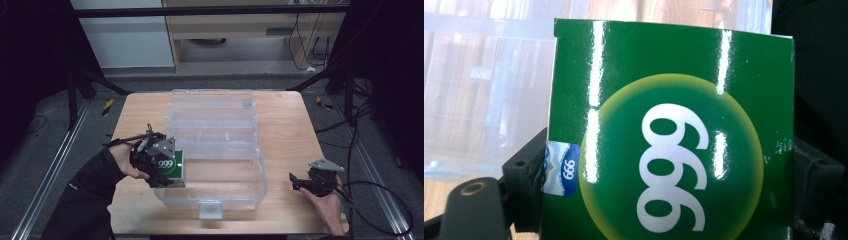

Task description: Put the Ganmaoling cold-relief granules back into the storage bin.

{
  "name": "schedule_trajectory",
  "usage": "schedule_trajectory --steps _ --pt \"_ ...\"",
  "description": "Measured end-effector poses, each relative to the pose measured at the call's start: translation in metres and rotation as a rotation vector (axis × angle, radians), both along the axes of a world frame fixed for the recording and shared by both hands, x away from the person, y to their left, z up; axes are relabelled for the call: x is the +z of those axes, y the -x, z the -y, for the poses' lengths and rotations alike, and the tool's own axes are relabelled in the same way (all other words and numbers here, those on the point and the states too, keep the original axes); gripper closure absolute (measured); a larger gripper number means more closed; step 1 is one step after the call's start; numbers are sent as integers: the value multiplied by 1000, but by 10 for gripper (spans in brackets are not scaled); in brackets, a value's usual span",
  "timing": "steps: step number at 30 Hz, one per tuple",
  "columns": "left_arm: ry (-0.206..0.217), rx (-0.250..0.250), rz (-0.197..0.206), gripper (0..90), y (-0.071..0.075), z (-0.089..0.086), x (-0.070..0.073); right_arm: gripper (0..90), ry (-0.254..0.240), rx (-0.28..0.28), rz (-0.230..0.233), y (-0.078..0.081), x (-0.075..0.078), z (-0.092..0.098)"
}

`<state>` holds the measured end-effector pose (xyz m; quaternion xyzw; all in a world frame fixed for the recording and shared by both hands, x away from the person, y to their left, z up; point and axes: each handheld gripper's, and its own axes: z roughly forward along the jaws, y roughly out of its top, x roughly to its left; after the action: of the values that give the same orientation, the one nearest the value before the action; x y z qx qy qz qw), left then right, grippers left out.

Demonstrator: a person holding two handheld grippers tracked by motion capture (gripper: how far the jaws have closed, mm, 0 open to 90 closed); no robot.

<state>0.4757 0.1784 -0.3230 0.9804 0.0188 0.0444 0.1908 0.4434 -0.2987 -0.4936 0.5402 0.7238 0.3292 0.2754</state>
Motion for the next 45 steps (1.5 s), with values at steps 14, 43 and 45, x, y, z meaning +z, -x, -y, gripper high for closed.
schedule_trajectory --steps 14,43,45 --pt "-19 -5 -13 140 -2 8 -17 33 7 5 -3 0 -1 0" --pt "-14 26 -61 134 -5 10 -66 29 10 19 -17 -1 -3 -2" --pt "-17 26 -63 134 -5 10 -68 28 6 18 -19 -1 -3 -2"
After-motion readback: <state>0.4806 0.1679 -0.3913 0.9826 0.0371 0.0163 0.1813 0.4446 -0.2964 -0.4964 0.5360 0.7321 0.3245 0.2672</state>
